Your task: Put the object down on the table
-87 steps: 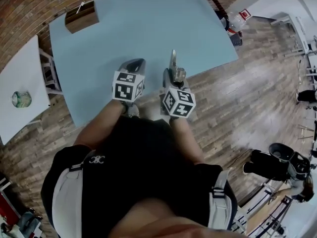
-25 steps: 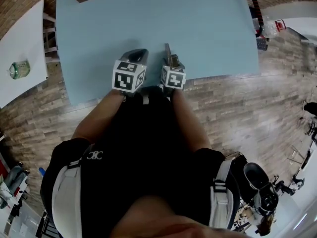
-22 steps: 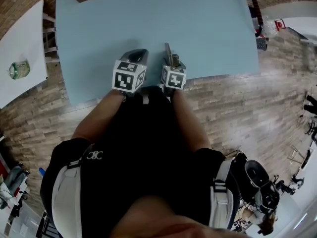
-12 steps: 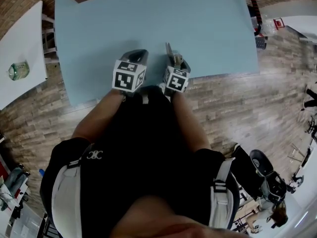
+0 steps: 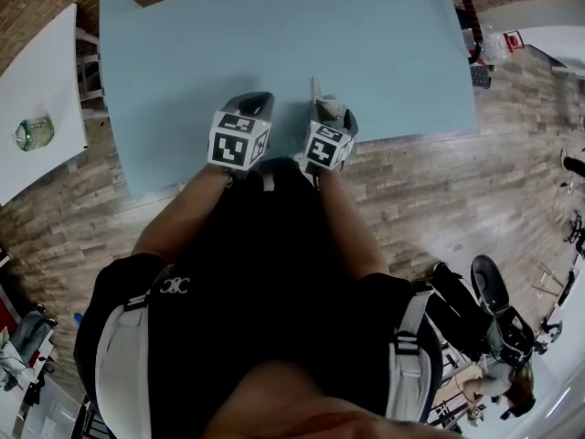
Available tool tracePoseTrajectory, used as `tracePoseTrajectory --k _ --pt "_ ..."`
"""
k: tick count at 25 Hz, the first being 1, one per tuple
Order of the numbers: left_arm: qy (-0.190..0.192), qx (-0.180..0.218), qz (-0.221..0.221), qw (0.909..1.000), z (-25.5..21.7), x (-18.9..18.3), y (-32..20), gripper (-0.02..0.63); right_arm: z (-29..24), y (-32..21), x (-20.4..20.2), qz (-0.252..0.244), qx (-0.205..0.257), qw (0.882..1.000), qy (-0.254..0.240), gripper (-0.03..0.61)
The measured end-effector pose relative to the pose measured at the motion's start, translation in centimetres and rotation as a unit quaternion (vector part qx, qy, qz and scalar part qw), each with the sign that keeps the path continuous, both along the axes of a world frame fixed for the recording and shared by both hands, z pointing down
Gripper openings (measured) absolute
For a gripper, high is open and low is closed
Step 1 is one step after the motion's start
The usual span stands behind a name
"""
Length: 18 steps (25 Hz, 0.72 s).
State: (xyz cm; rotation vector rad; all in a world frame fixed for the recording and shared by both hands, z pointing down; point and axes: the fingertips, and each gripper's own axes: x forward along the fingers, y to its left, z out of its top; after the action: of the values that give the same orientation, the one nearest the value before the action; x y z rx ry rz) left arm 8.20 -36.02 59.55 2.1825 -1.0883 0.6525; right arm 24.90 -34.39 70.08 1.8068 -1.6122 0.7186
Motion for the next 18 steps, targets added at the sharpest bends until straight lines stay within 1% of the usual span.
tracePoseTrajectory --k 3,6,8,12,14,16,18 --pt "0.001 0.000 0.001 1.0000 0.1 0.0 -0.1 0.000 -0.5 -0.3 -0.4 -0.005 0.013 1.000 -0.012 0.359" --pt "0.003 0.000 0.002 1.0000 0.1 -0.1 -0.4 0.000 -1.6 -0.9 -1.3 -0.008 0.038 0.998 -0.046 0.354" --pt "0.003 0.002 0.003 1.0000 0.0 -0.1 -0.5 0.000 -2.6 -1.2 -1.3 0.000 0.056 0.997 -0.059 0.339" --pt "0.000 0.004 0.004 1.0000 -0.1 -0.2 -0.8 0.000 -5.2 -1.6 -0.9 0.016 0.094 0.994 -0.057 0.282" --pt "0.000 0.006 0.007 1.0000 -0.2 0.0 -1.0 0.000 -6.5 -1.9 -0.9 0.018 0.109 0.992 -0.062 0.239" --pt "0.002 0.010 0.011 0.9999 -0.5 0.4 -1.2 0.000 -7.7 -2.1 -1.0 0.016 0.120 0.990 -0.071 0.173" --pt "0.002 0.015 0.016 0.9998 -0.8 0.7 -1.5 0.000 -9.2 -2.3 -1.1 0.017 0.133 0.988 -0.077 0.159"
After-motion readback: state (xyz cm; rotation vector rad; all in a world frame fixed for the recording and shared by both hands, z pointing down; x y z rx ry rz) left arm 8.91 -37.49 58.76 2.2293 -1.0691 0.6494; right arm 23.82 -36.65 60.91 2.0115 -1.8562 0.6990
